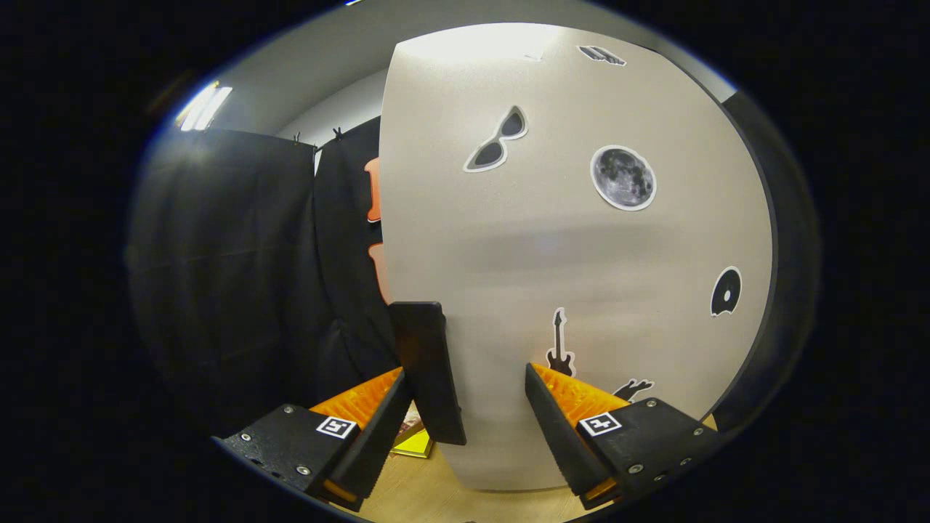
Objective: Open the shoe cabinet door, grab the shoes and put them into the shoe cabinet, then close the shoe cabinet door.
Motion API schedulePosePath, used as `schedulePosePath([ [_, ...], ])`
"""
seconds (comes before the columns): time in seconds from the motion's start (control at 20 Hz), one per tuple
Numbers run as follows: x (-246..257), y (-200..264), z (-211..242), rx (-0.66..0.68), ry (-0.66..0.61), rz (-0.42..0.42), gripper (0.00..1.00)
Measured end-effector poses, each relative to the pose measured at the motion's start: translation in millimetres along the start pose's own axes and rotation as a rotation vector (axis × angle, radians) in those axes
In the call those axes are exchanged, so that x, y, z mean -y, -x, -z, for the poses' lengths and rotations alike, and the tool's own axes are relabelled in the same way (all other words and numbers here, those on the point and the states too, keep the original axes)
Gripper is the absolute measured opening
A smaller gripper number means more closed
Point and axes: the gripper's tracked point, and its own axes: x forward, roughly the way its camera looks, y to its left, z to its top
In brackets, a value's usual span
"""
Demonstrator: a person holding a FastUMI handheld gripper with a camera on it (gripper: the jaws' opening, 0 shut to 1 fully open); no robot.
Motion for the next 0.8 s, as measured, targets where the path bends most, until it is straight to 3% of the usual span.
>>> schedulePosePath([
  [0.25, 10, 35, -20, 0.046, 0.016, 0.026, 0.96],
  [0.8, 64, 155, -99, 0.244, 0.14, 0.23, 0.96],
])
